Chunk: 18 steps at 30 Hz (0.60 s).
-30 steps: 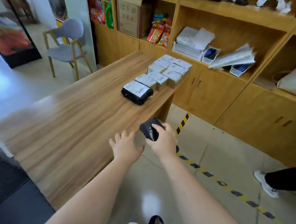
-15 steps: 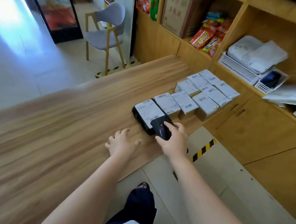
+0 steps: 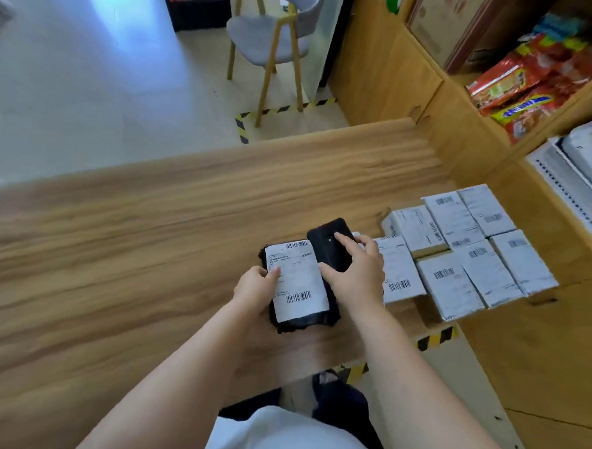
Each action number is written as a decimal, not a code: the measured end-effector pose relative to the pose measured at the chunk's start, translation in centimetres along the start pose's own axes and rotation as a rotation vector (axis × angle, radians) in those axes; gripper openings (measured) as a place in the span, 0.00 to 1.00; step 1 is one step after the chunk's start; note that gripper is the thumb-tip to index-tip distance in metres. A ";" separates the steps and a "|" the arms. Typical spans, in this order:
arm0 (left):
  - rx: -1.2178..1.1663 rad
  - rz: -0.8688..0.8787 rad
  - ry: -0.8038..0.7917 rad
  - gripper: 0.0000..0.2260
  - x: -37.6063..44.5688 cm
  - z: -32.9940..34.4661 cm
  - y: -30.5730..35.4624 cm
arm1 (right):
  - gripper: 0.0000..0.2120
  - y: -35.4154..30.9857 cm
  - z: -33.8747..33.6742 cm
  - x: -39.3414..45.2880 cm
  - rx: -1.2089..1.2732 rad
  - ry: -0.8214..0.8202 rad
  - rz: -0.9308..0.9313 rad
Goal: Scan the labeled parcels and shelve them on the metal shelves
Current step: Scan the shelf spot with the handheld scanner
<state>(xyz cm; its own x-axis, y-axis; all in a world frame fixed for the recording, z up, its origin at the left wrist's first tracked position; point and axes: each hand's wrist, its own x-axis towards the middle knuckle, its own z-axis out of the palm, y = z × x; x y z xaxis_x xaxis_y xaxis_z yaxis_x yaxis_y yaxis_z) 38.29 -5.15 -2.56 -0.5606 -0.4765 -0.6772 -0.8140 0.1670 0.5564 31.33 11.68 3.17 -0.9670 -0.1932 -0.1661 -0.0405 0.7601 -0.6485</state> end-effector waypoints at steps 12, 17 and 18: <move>-0.860 -0.361 0.041 0.11 -4.2 1.7 -0.3 | 0.29 0.6 -1.6 6.7 0.105 -0.253 -0.324; -0.792 -0.297 0.188 0.37 -5.2 3.5 -0.4 | 0.28 1.1 -2.1 7.0 0.089 -0.311 -0.333; -0.750 -0.293 0.182 0.43 -5.4 3.7 -0.2 | 0.28 1.1 -2.2 6.9 0.089 -0.323 -0.337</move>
<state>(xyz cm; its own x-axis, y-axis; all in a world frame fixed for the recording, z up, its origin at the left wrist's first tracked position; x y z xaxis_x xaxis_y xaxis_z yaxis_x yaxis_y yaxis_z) 40.94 0.58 -0.85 -0.2550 -0.5544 -0.7922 -0.5693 -0.5762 0.5864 24.02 12.53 2.95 -0.7756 -0.6136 -0.1484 -0.3036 0.5686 -0.7646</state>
